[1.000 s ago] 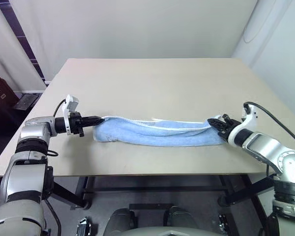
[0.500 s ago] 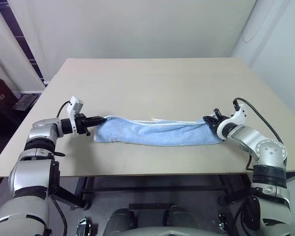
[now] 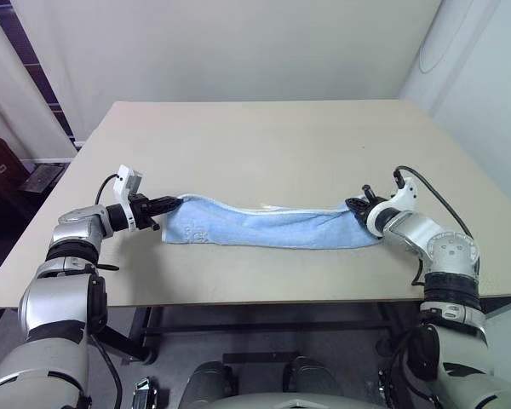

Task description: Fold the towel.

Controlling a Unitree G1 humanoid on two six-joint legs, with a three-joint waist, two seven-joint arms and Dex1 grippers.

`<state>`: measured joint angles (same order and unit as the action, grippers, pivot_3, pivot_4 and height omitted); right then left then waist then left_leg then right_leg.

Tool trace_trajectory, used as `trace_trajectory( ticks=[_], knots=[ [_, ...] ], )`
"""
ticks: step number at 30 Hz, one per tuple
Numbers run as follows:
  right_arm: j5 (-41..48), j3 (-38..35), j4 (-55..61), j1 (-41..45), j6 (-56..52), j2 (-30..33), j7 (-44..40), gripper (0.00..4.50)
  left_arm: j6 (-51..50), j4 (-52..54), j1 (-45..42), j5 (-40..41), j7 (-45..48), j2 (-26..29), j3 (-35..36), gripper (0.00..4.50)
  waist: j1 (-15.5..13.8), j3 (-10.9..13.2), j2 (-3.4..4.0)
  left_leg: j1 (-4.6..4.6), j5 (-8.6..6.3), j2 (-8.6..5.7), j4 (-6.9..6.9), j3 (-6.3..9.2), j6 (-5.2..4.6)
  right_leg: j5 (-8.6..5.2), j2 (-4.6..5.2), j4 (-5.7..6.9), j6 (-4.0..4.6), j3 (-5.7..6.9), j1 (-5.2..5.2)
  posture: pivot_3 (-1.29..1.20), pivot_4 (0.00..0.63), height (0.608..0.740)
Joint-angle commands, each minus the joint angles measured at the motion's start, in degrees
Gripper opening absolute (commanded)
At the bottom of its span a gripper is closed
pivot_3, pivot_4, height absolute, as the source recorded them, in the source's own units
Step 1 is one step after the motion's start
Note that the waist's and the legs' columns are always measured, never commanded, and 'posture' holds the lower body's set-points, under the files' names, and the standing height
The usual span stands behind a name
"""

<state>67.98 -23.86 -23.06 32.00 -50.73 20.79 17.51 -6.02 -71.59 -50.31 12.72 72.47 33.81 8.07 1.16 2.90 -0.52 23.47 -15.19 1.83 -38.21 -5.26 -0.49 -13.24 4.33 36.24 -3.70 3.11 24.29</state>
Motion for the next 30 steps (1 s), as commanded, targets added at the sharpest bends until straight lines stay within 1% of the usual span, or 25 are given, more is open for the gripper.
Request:
trace_trajectory(
  ticks=[1,11,18,21,24,25,27,29,30],
  knots=[
    [-2.27,-1.84,-0.37,2.34,1.28,-0.77,-1.69,0.0,1.0,0.25,-1.66,-0.28,-0.5,0.05,1.31,0.03,-0.02,0.0,0.0,0.0,0.0,0.0,0.0,0.0,0.0,0.0,0.0,0.0,0.0,0.0,0.0,0.0,0.0,0.74],
    [-9.39,-4.18,-1.98,5.06,5.78,-2.69,-2.01,0.0,1.28,-0.15,-1.02,-0.81,-1.52,0.28,2.04,0.03,0.05,0.0,0.0,0.0,0.0,0.0,0.0,0.0,0.0,0.01,0.0,0.02,-0.01,0.0,0.0,0.0,0.0,0.74],
    [-12.66,-4.67,-3.47,6.47,5.25,-4.71,-2.16,0.0,1.09,0.01,-0.47,-0.76,-1.0,-0.05,2.08,0.03,0.11,0.0,0.01,-0.01,0.0,0.0,0.0,0.0,0.0,0.01,0.0,0.04,-0.02,0.0,0.0,0.0,0.0,0.74],
    [-13.42,-4.49,-3.17,6.51,4.08,-5.61,-2.59,0.61,1.18,0.06,-0.2,-0.66,-0.82,-0.1,2.21,0.0,0.14,0.0,0.01,-0.01,0.0,0.0,0.0,0.0,0.01,0.01,0.0,0.06,-0.02,0.0,0.01,0.0,0.0,0.74],
    [-13.8,-5.01,-2.67,6.73,3.66,-6.19,-2.66,1.71,1.24,0.09,0.06,-0.53,-1.34,-0.03,2.71,0.81,0.18,0.0,0.01,-0.01,0.0,0.0,0.0,0.0,0.01,0.01,0.0,0.08,-0.02,0.0,0.01,0.0,0.0,0.74],
    [-13.74,-5.18,-2.51,6.79,3.41,-6.18,-2.92,1.99,1.28,0.14,0.14,-0.51,-1.62,-0.01,2.97,1.09,0.16,0.0,0.01,-0.01,0.01,0.0,0.0,0.0,0.01,0.01,0.0,0.08,-0.02,0.0,0.01,0.0,0.0,0.74],
    [-13.64,-5.44,-1.47,6.67,3.36,-5.9,-4.04,2.71,1.45,0.19,0.28,-0.41,-2.57,0.05,3.55,1.82,0.14,0.0,0.01,-0.01,0.0,-0.01,-0.01,0.0,0.01,0.01,0.01,0.08,-0.02,0.0,0.01,0.0,0.0,0.74],
    [-12.85,-6.06,0.01,6.45,3.29,-5.86,-5.6,2.72,1.78,0.2,0.49,-0.54,-3.3,0.14,3.8,2.48,0.17,0.0,0.01,-0.01,0.0,-0.01,-0.01,0.0,0.01,0.01,0.01,0.08,-0.02,0.0,0.01,0.0,0.0,0.74],
    [-12.76,-6.23,0.9,6.21,3.48,-5.86,-6.22,2.72,1.92,0.22,0.57,-0.56,-3.63,0.16,3.9,2.48,0.18,0.0,0.01,-0.01,0.0,-0.01,-0.01,0.0,0.01,0.01,0.01,0.08,-0.02,0.0,0.02,0.0,0.0,0.74]
  ],
)
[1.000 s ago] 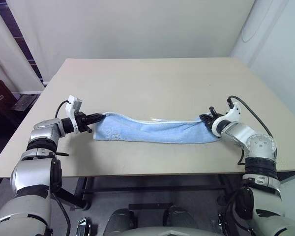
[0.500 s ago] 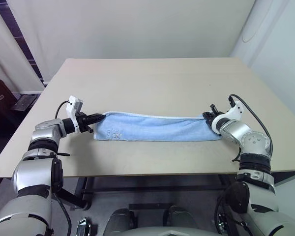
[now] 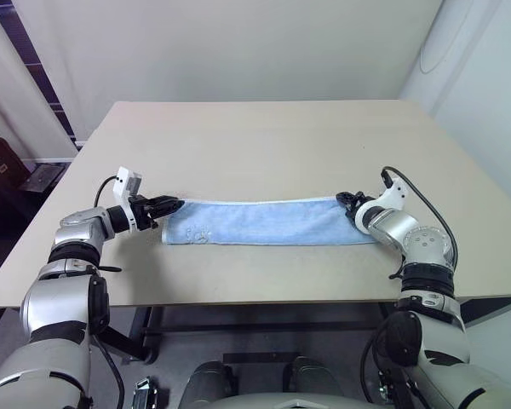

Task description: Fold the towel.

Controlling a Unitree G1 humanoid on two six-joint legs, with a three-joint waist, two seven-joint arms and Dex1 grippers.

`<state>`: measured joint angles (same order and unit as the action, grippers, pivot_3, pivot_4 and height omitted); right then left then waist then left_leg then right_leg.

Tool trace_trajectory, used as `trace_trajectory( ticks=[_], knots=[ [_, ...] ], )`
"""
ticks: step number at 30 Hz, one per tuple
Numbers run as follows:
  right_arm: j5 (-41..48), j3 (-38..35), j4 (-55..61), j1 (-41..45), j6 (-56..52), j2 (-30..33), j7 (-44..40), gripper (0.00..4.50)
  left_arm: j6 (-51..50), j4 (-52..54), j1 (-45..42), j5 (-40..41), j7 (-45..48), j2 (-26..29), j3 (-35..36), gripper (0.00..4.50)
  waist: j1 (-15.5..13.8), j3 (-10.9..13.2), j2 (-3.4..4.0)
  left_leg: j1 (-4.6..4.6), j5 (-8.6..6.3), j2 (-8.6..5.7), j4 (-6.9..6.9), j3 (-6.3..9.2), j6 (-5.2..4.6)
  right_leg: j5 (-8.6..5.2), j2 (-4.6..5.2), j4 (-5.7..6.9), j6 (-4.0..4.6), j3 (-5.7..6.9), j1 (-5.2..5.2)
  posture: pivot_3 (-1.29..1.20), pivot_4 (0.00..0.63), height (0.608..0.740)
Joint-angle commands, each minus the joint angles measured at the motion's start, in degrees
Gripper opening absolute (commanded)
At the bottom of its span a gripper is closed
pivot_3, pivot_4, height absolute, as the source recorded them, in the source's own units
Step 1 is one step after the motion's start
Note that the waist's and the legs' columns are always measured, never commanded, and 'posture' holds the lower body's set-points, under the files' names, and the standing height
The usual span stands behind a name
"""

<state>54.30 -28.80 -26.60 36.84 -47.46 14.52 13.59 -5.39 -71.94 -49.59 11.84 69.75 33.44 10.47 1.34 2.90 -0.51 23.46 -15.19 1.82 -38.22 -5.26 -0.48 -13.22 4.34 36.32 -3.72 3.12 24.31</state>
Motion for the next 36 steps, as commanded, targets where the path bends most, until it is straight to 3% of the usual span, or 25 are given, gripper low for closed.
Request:
trace_trajectory(
  ticks=[1,7,12,20,26,31,36],
  knots=[
    [1.12,-1.38,5.84,0.89,0.32,0.36,-3.23,2.72,1.43,0.6,-0.1,0.36,-1.39,0.55,1.63,2.48,0.0,0.0,0.0,0.0,0.0,0.0,0.0,0.01,0.0,0.0,0.0,0.0,0.0,0.0,0.0,0.0,0.0,0.74],
    [9.95,-6.57,14.89,-2.93,-1.18,-2.54,-6.28,2.72,2.14,1.13,0.44,0.96,-1.56,0.86,2.82,2.48,-0.14,-0.01,-0.01,0.0,0.0,0.0,0.01,0.04,0.0,0.0,0.0,0.03,0.0,0.01,0.0,0.0,0.0,0.74],
    [22.76,-12.22,22.13,-7.98,-2.96,-5.06,0.39,2.72,0.73,5.67,0.77,2.81,5.45,0.7,3.23,2.48,-0.29,-0.01,-0.01,0.0,0.0,0.0,0.0,0.03,0.0,0.01,0.03,0.03,0.0,0.02,0.0,0.0,0.0,0.74],
    [38.51,-10.69,33.29,-24.89,-6.81,-2.15,9.93,2.72,-12.66,24.4,9.23,5.61,16.9,1.81,-0.92,2.48,0.14,-0.07,0.09,-0.06,-0.01,0.0,0.06,0.02,0.0,0.0,0.05,0.03,0.02,-0.01,-0.03,0.0,0.0,0.74],
    [48.33,-9.68,32.22,-32.93,-6.27,3.85,14.82,2.72,-17.82,35.23,16.2,6.49,18.05,3.22,-3.02,4.47,1.21,-0.06,0.1,-0.13,0.02,0.0,-0.03,-0.03,-0.02,-0.04,0.09,0.01,0.16,-0.09,-0.12,0.0,0.0,0.74],
    [50.57,-8.38,29.9,-35.66,-4.49,6.82,13.45,2.72,-18.34,39.41,19.74,7.05,15.66,3.16,-2.76,4.47,1.19,-0.07,0.12,-0.27,0.02,0.01,-0.02,0.0,-0.03,-0.09,0.14,-0.02,0.28,-0.12,-0.26,0.0,0.0,0.74],
    [47.47,-4.39,23.84,-31.05,-3.37,7.28,11.47,2.72,-19.11,41.87,21.3,7.04,14.61,2.91,-4.24,4.47,1.21,-0.07,0.13,-0.28,0.02,0.0,-0.04,-0.03,-0.03,-0.08,0.1,-0.04,0.31,-0.13,-0.27,0.0,0.0,0.74]
  ],
)
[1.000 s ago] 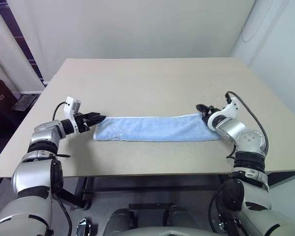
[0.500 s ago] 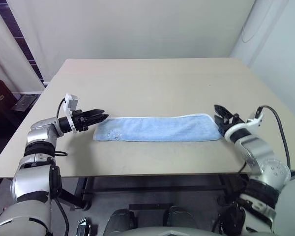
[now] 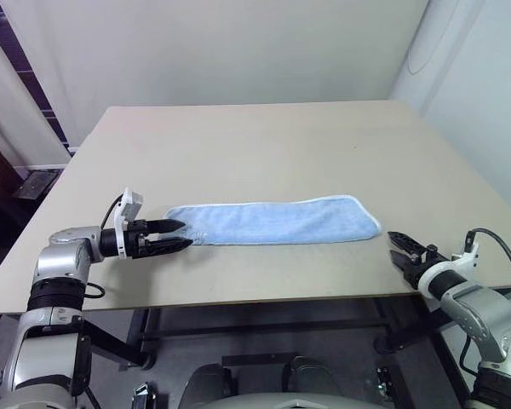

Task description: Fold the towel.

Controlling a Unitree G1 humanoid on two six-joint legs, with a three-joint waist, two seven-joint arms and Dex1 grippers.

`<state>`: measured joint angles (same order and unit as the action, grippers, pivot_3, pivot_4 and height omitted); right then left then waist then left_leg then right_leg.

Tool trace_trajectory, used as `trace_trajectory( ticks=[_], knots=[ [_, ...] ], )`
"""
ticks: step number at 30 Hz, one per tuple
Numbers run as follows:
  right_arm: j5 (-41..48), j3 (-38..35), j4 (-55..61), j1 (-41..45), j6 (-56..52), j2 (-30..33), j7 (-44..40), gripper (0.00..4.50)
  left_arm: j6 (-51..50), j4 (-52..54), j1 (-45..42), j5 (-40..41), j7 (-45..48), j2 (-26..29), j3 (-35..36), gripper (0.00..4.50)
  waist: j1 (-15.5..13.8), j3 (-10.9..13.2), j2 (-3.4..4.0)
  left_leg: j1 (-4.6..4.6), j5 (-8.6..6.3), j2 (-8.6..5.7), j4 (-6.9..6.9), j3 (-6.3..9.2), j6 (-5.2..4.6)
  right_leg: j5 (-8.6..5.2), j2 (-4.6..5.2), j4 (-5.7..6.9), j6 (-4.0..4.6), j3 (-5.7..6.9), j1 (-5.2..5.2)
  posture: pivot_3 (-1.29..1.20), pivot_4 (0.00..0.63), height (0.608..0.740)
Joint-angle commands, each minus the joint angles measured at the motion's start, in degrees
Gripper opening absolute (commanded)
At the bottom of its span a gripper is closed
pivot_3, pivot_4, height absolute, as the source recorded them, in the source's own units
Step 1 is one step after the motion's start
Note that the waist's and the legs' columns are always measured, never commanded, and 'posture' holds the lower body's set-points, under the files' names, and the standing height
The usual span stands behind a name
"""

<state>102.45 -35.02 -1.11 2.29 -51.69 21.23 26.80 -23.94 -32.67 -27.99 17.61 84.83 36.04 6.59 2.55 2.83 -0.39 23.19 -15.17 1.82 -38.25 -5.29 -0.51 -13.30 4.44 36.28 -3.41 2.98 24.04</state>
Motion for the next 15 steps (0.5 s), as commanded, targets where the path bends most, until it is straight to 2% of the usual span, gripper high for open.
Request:
trace_trajectory(
  ticks=[1,10,15],
  knots=[
    [-1.8,2.89,-3.41,5.26,0.93,0.56,-2.41,2.72,-0.64,2.89,-0.15,1.44,-0.68,0.26,-0.48,4.47,0.02,0.0,0.01,0.0,0.0,0.0,0.0,-0.01,0.0,0.0,0.0,0.0,0.0,-0.01,0.0,0.0,0.0,0.74],
    [-12.28,5.47,-16.49,14.71,3.74,-0.73,-6.65,2.72,-0.65,4.41,1.12,2.37,-2.27,0.17,-1.21,4.47,-0.15,-0.01,0.0,0.16,0.0,-0.01,0.02,0.0,-0.03,0.08,-0.07,-0.1,-0.22,0.0,0.1,0.0,0.0,0.74],
    [-11.79,3.51,-13.83,13.21,2.35,-1.13,-5.93,2.72,-0.57,4.63,2.12,2.83,-2.78,1.06,-0.9,4.47,-0.23,-0.05,-0.02,0.12,0.0,0.0,0.02,-0.01,-0.03,0.08,-0.06,-0.08,-0.21,-0.01,0.06,0.0,0.0,0.74]
  ],
)
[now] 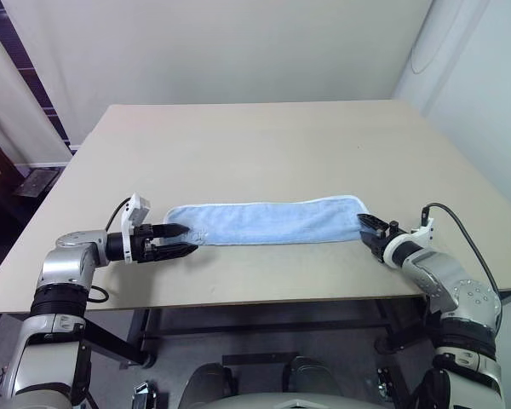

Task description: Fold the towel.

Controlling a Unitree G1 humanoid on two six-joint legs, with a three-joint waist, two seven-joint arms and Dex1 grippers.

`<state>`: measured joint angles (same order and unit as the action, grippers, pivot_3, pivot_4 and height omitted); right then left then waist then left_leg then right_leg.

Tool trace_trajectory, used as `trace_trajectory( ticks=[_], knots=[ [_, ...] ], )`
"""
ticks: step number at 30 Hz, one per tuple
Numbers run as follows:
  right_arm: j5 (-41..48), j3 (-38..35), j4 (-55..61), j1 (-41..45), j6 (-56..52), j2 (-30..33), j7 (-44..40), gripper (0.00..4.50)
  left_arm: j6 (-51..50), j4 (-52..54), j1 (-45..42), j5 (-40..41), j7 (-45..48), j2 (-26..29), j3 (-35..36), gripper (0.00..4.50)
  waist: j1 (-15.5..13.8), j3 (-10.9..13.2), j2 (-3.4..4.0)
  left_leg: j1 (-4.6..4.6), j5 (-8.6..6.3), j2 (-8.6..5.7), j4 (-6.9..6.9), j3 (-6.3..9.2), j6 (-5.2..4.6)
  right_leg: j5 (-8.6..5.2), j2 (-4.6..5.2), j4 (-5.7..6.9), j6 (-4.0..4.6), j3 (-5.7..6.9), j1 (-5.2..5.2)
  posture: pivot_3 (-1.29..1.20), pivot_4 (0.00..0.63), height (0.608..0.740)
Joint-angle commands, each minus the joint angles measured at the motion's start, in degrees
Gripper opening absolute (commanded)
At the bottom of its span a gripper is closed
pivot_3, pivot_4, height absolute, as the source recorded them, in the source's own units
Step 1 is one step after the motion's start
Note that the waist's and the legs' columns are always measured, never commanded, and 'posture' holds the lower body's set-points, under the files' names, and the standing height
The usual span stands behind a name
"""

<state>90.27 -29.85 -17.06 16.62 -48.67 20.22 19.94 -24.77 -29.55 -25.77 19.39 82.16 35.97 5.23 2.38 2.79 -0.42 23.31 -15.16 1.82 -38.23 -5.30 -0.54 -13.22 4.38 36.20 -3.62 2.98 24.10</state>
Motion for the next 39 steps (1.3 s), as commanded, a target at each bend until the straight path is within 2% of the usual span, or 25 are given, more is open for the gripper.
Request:
trace_trajectory(
  ticks=[1,8,14,35,38,39],
  knots=[
    [1.38,-2.39,3.34,-2.12,-0.91,-0.03,1.75,2.72,0.56,1.16,-0.01,0.9,-0.26,1.28,0.48,4.47,-0.12,-0.01,0.01,0.0,0.0,0.0,0.0,0.01,0.0,0.0,0.01,0.0,0.01,0.0,0.0,0.0,0.0,0.74],
    [6.45,-4.56,9.79,-7.38,-1.57,0.36,6.62,2.72,1.81,-0.51,-0.51,0.53,-0.62,1.25,0.18,4.47,-0.29,-0.03,0.0,0.01,0.0,0.0,0.0,0.01,0.0,-0.04,0.06,-0.02,0.07,0.01,-0.01,0.0,0.0,0.74],
    [5.54,-4.48,8.61,-7.92,-0.13,0.61,6.34,2.72,2.79,-2.19,-1.47,0.19,-0.88,0.67,-0.4,4.47,-0.26,-0.04,-0.01,0.0,0.0,0.0,0.0,0.01,0.0,-0.09,0.07,-0.02,0.16,0.01,-0.03,0.0,0.0,0.74],
    [-9.09,-2.46,-6.59,6.24,-1.37,-0.59,-2.96,2.72,4.54,-5.69,-3.88,0.23,-1.53,0.64,-0.89,4.47,0.23,-0.13,-0.14,-0.15,0.03,0.03,-0.03,-0.06,-0.04,0.02,0.07,-0.03,0.25,-0.03,-0.1,0.0,0.0,0.74],
    [-10.66,-2.5,-7.11,6.98,-2.37,-0.82,-3.35,2.17,4.9,-5.77,-3.59,0.21,-1.81,0.58,-0.85,4.5,0.26,-0.13,-0.14,-0.12,0.03,0.03,-0.02,-0.08,-0.05,0.03,0.05,-0.03,0.24,-0.05,-0.07,0.0,0.0,0.74],
    [-10.99,-2.69,-7.1,7.05,-2.65,-0.86,-3.39,1.78,4.94,-5.75,-3.53,0.26,-1.94,0.52,-0.8,4.5,0.22,-0.13,-0.13,-0.1,0.03,0.03,-0.02,-0.08,-0.05,0.03,0.04,-0.03,0.24,-0.05,-0.05,0.0,0.0,0.74]
  ],
)
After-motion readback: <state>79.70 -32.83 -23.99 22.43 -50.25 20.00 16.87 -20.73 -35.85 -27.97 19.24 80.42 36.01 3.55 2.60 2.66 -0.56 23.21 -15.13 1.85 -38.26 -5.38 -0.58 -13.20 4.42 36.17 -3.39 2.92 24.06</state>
